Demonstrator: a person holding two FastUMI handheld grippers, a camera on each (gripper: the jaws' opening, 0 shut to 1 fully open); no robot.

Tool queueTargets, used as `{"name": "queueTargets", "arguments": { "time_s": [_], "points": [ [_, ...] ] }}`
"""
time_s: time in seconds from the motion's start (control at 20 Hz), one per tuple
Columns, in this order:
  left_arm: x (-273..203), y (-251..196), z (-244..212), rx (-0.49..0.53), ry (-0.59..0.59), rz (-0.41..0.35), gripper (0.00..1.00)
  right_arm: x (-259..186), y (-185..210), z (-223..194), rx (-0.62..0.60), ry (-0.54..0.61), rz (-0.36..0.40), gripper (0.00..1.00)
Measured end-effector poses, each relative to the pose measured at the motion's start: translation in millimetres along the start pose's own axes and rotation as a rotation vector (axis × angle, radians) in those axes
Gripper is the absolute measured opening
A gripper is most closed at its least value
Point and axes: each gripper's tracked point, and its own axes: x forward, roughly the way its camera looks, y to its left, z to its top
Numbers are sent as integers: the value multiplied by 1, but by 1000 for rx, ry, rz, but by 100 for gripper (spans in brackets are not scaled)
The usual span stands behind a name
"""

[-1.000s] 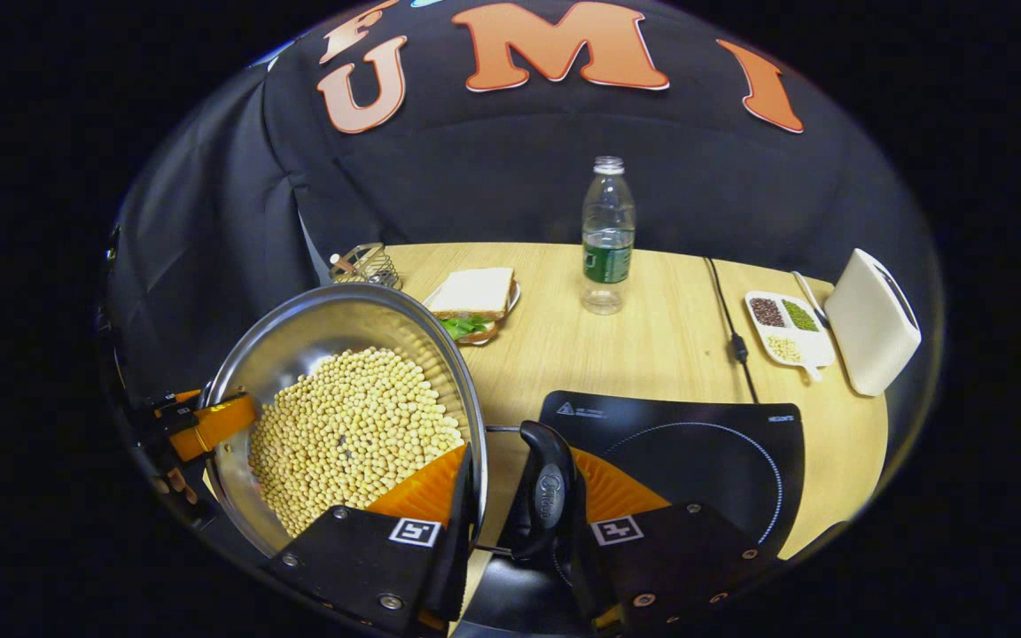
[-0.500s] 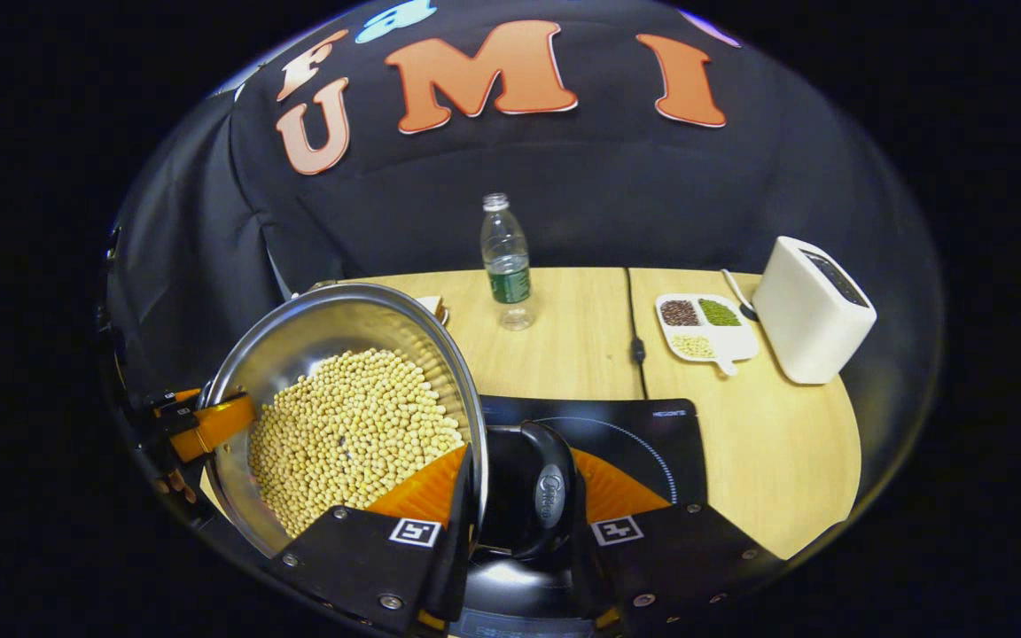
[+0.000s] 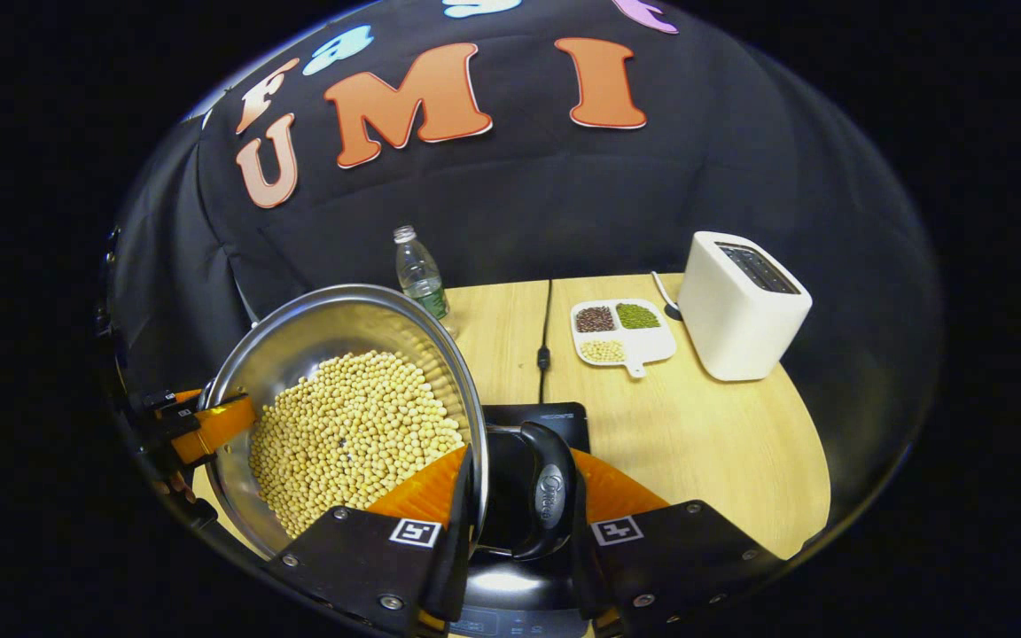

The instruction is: First push the handle of the pot to place it horizontally, then grasp the pot with both hands and set it on the induction cooktop.

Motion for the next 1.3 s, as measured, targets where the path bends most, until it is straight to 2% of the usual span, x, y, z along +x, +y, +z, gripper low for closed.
{"name": "queueTargets", "arguments": {
  "time_s": [0.05, 0.15, 0.3, 0.4, 0.45, 1.25, 1.3],
  "points": [
    [0, -1, 1, 5, 1, -6, 56, 1, 2, -1, 6, 1, -5, 43],
    [4, -3, -1, 11, 5, -16, 56, 1, 6, -3, 12, 5, -12, 47],
    [7, 1, -4, 13, 15, -27, 56, 0, 2, -2, 17, 11, -25, 43],
    [-1, 6, 2, 14, 25, -30, 56, -2, 2, -2, 17, 18, -30, 43],
    [-4, 7, 4, 15, 29, -31, 56, -2, 2, -2, 22, 21, -29, 47],
    [2, 1, 1, 18, 103, -49, 56, -5, -2, 2, 41, 78, -38, 48],
    [3, 2, 0, 17, 111, -53, 56, -5, 0, 3, 38, 80, -37, 44]
  ]
}}
